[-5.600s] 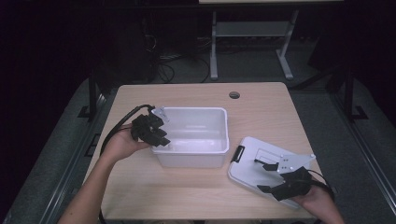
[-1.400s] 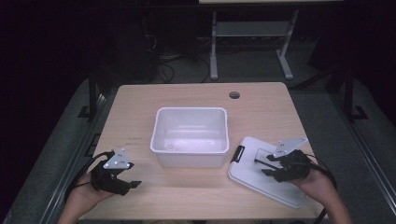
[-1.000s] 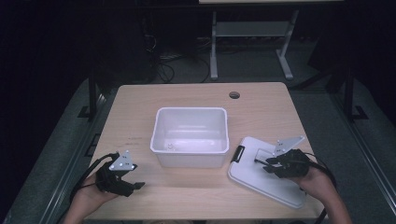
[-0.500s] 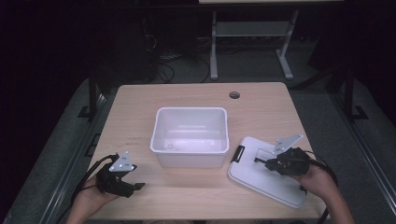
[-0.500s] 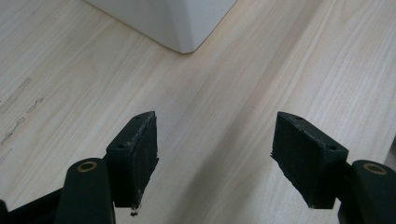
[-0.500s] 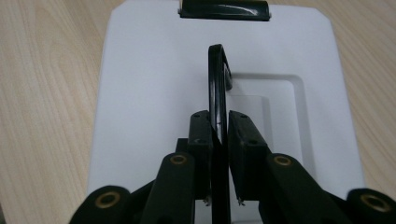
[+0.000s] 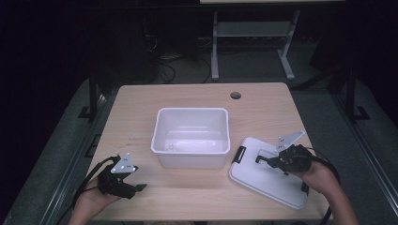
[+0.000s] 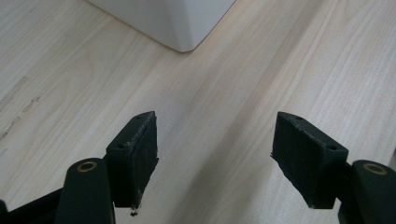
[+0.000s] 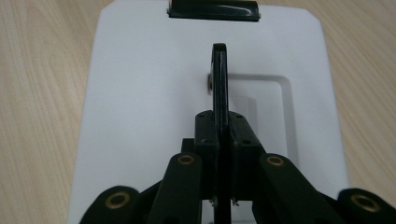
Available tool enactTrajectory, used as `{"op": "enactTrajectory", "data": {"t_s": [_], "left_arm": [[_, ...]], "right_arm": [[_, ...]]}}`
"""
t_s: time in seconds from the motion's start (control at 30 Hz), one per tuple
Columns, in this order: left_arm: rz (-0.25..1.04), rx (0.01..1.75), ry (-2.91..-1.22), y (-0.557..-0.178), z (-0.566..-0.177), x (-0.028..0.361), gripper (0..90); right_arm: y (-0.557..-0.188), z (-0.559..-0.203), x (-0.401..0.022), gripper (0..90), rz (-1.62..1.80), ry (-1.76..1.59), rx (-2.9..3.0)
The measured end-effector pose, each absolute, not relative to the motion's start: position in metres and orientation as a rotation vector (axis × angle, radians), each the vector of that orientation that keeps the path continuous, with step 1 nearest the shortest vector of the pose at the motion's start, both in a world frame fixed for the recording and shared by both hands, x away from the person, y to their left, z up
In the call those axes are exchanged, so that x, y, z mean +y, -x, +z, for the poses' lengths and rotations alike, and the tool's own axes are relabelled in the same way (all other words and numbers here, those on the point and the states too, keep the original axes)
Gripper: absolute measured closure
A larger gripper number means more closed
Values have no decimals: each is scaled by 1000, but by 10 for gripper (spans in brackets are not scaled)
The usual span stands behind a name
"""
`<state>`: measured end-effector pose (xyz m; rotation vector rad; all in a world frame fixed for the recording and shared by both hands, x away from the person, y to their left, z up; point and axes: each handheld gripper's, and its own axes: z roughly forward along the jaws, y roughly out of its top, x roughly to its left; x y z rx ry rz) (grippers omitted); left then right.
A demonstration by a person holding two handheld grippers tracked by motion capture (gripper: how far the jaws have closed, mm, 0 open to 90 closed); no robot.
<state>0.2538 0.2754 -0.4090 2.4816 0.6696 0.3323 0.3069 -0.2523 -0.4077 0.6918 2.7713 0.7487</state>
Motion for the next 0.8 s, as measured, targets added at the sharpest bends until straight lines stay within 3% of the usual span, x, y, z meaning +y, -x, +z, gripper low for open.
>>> {"op": "enactTrajectory", "data": {"t_s": [0.8], "left_arm": [[326, 681, -2470, -253, -411, 280, 306]], "right_arm": [[-308, -385, -255, 839, 782, -644, 2771]]}}
